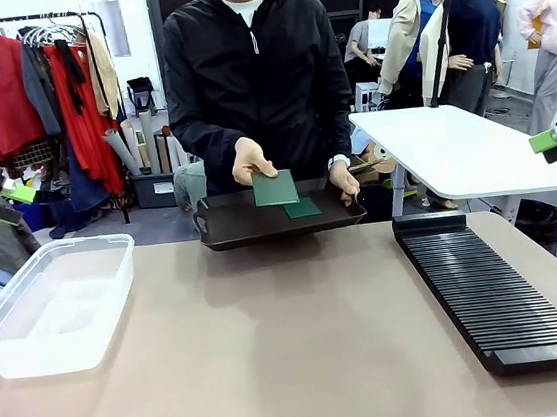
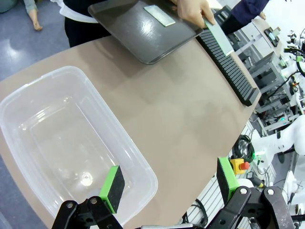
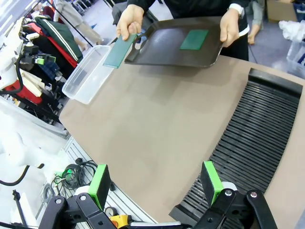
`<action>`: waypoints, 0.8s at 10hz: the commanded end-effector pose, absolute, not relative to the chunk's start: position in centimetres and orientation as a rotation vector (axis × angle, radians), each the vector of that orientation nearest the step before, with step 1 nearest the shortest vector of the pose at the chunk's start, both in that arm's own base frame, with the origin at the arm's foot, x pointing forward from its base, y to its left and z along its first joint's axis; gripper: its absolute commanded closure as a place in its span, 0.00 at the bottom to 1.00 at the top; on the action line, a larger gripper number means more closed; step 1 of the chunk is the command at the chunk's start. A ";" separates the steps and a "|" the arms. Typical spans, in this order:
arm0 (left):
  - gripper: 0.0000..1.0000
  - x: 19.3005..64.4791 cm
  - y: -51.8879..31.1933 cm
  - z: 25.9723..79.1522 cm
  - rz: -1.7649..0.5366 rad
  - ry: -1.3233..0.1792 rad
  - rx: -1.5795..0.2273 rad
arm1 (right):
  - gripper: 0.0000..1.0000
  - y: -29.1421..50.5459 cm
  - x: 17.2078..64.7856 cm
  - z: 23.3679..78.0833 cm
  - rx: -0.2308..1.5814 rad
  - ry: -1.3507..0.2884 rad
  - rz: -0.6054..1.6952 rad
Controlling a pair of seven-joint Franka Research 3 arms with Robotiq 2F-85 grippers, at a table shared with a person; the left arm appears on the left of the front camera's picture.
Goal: Sort PCBs into racks and boxes based on the side picked up.
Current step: Pick up the Blank PCB handed by the Human.
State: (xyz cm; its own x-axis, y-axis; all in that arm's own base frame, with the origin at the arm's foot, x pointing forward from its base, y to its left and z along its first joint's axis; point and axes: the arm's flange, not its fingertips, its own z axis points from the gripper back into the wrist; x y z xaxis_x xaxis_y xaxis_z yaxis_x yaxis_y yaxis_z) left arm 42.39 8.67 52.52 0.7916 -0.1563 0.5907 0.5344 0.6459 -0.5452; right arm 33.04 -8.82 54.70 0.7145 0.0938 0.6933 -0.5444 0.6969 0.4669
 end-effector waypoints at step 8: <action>0.00 50.4 3.9 48.5 -0.324 -0.472 -1.006 | 0.00 -8.7 33.2 54.8 0.740 -0.713 0.400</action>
State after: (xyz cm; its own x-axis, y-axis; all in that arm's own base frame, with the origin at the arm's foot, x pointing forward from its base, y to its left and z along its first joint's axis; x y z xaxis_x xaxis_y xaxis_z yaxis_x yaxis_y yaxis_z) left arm 49.10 3.64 48.20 0.8446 -0.0734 0.5303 0.4814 0.5376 -0.6923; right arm 33.04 -8.84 54.74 0.7145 0.0936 0.6934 -0.5440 0.6974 0.4665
